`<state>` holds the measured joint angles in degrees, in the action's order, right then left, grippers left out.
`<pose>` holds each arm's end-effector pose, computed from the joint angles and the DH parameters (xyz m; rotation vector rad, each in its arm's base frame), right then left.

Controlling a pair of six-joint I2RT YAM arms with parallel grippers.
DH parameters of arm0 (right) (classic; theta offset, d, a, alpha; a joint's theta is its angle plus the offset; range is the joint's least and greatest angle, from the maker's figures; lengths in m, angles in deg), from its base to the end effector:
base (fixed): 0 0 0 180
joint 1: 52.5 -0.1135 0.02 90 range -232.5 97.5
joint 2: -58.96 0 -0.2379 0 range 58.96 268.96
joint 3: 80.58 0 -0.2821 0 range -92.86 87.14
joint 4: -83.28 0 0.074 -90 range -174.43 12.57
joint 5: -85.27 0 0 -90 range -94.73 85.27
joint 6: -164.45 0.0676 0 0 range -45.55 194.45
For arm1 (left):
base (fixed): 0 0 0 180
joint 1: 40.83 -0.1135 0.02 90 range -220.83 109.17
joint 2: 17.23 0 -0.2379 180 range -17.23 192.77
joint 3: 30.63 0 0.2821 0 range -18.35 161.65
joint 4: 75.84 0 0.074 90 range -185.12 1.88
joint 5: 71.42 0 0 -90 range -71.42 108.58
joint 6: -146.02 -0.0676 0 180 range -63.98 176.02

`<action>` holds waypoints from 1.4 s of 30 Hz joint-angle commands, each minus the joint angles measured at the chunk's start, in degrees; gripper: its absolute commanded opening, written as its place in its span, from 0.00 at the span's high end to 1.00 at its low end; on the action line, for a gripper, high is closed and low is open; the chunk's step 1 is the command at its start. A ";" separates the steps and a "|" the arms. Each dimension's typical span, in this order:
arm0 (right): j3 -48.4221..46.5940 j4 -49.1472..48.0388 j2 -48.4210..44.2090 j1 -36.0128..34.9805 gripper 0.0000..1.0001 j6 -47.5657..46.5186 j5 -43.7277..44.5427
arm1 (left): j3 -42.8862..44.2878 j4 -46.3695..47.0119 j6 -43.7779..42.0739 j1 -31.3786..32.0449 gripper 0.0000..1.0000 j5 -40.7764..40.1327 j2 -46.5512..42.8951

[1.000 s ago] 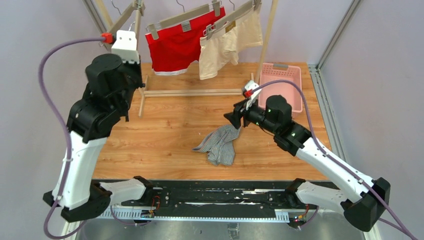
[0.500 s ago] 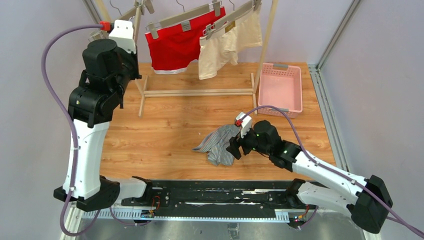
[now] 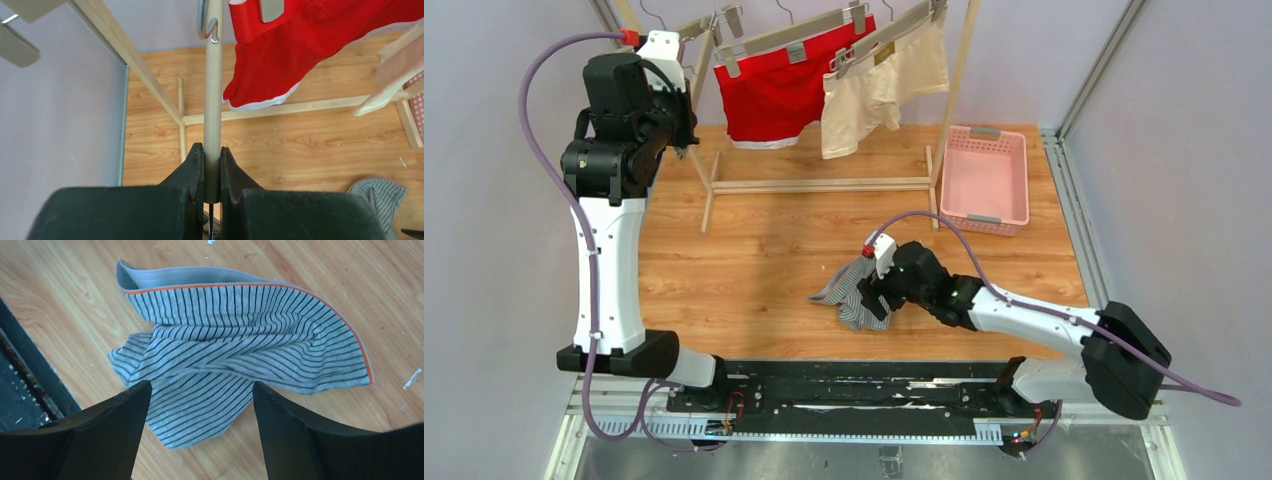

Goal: Remove the underwear clipped to the hanger

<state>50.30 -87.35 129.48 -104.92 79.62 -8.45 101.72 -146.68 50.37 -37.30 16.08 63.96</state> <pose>0.1946 0.2601 0.1625 -0.9099 1.9799 0.6585 0.2934 -0.0151 0.5207 0.1239 1.9105 0.0667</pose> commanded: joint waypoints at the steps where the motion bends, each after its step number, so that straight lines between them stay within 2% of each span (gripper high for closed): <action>1: -4.59 -3.57 5.38 -0.93 0.24 -2.21 2.53 | 3.34 0.30 -0.87 -0.73 1.00 3.95 0.98; 4: -7.05 -3.72 9.66 -0.97 0.24 -2.19 0.28 | 6.44 0.06 -0.80 -2.14 1.00 5.42 3.43; 11: -10.90 0.51 18.98 -0.93 0.25 -1.28 -3.07 | 12.91 1.38 2.83 -8.64 1.00 16.60 10.60; 15: -12.21 3.68 23.37 -0.93 0.49 -0.32 -4.10 | 16.65 1.44 4.80 -9.81 1.00 17.40 14.22; 19: -12.58 4.41 27.58 -0.93 0.93 1.04 -5.44 | 19.28 2.97 6.92 -9.80 1.00 19.74 15.85; 20: -12.82 4.52 28.24 -0.93 0.99 1.31 -5.33 | 19.57 3.35 7.30 -9.78 1.00 19.83 16.08; 26: -13.98 5.06 26.83 -0.93 0.99 0.81 -2.79 | 21.29 4.78 8.24 -9.81 1.00 20.36 17.57; 42: -17.35 11.22 12.42 -0.93 1.00 -1.65 7.14 | 22.10 10.47 11.15 -9.83 1.00 19.91 20.78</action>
<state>34.89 -79.05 146.49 -105.23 79.07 -5.13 121.33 -140.50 59.94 -46.76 35.38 83.04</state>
